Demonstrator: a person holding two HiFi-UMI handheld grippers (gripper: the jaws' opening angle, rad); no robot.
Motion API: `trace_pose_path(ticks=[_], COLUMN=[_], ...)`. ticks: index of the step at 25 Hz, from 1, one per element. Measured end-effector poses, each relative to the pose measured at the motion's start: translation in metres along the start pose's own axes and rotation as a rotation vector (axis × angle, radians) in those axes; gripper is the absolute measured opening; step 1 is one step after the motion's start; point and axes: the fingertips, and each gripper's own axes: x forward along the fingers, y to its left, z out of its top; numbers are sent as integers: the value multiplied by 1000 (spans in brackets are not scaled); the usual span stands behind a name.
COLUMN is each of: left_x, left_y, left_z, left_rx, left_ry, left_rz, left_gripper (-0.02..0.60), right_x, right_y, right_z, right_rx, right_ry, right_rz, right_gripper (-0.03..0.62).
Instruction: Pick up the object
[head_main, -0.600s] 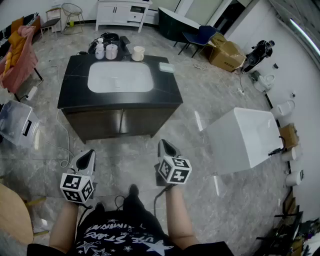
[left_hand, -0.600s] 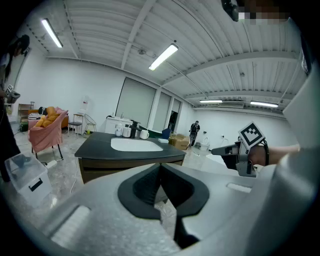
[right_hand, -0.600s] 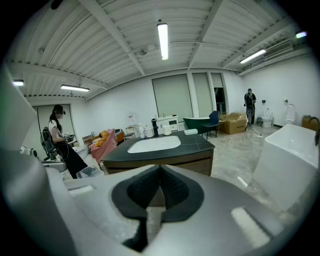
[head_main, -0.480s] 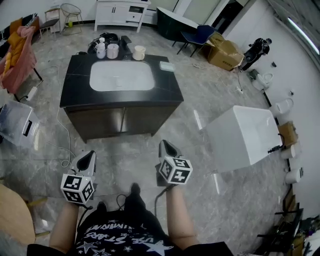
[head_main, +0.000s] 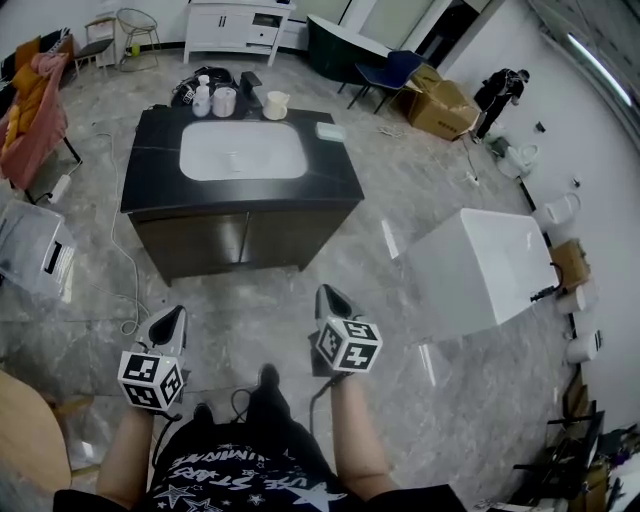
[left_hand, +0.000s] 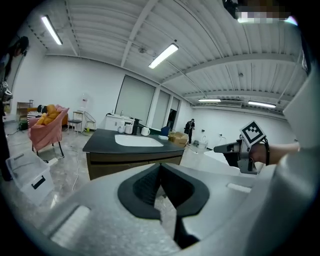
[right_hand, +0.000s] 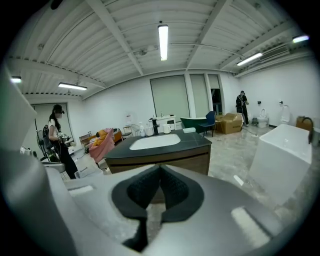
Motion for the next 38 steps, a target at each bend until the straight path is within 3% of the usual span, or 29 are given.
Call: trace_pose_path(ticks=[6,10,15,27,38], left_x=[36,67,104,151,249], left_y=[-17,-38,-63,-92,-75], left_z=[18,33,42,58,86], left_rx=[4,2,19,3,19], left_ry=[-19,-33,-31,-27,-17], left_rz=[35,72,116,165,77], left_gripper=[9,9,9,9,9], right_x=[20,41,66,99,158], right_y=[-30,-58,-97,-136,-169], right_z=[28,52,73,83,108], right_rx=[-11,-31,-35,-30,-31], right_ry=[-66,-68,-54,-12,-1], right_rz=[59,131,182,237,169], right_gripper=[8,111,179,186,186])
